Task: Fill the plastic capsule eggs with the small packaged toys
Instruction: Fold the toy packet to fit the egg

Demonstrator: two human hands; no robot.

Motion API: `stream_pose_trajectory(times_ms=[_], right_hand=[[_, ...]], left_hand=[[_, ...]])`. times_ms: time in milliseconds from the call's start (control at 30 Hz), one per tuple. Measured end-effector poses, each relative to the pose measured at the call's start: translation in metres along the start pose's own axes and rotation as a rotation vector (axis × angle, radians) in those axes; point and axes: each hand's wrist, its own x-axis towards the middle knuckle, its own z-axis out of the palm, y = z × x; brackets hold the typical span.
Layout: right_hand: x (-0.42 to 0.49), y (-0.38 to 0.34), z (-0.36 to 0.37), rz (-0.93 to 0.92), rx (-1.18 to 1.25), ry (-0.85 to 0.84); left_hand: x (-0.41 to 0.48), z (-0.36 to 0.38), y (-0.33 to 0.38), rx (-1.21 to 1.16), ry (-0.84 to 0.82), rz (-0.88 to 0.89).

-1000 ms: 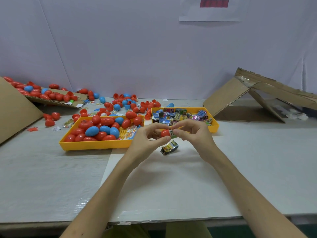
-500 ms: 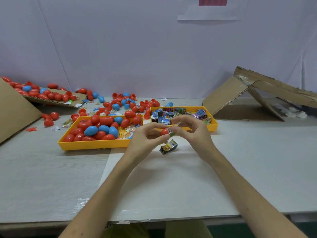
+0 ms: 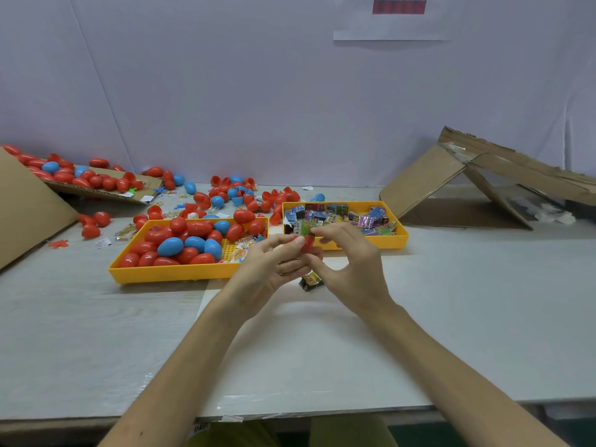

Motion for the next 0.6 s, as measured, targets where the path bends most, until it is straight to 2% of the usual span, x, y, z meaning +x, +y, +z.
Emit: stream_pose_trajectory(times_ms=[600], right_hand=[[-0.001,-0.0008,0.0023,-0.061,-0.015,0.093]], left_hand=[[0.002,-0.0035,-0.0039,-0.007,-0.084,-0.055]])
